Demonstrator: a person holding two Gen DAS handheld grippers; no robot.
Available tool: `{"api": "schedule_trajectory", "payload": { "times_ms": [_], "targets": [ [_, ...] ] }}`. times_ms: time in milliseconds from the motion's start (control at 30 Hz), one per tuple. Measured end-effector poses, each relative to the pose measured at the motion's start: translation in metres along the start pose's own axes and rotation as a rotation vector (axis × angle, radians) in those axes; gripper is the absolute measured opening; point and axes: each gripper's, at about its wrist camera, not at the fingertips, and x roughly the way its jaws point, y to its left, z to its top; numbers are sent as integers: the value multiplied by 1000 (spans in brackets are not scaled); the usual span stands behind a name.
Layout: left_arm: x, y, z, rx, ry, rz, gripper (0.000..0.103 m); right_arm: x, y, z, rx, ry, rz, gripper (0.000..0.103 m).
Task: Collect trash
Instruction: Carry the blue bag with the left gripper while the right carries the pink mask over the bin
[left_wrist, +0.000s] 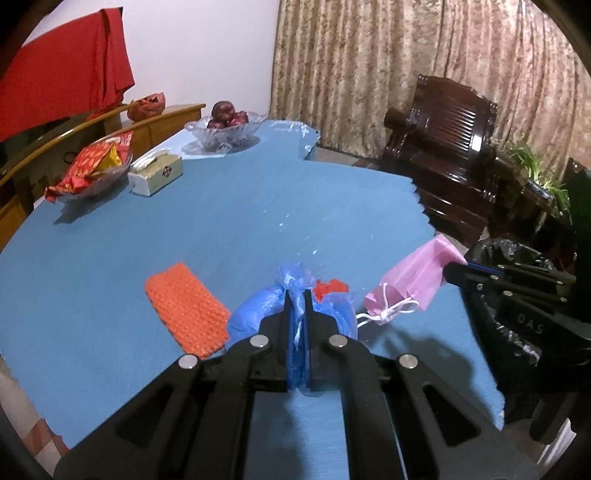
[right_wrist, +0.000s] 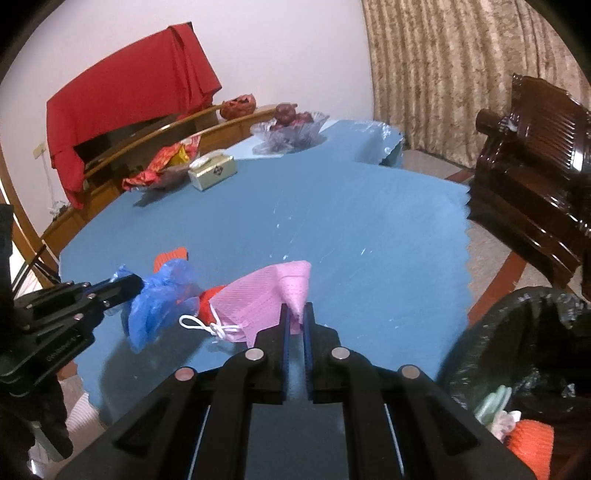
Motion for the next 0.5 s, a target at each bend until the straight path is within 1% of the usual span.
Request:
{"api": "schedule_trajectory", "payload": {
  "times_ms": [267, 500],
  "targets": [
    [-16, -23, 11, 25, -29, -26, 3, -32, -7, 8, 6, -48, -26, 7],
    [-22, -42, 18, 46, -45, -50, 3, -59, -27, 8, 32, -74, -82, 7]
  ]
}}
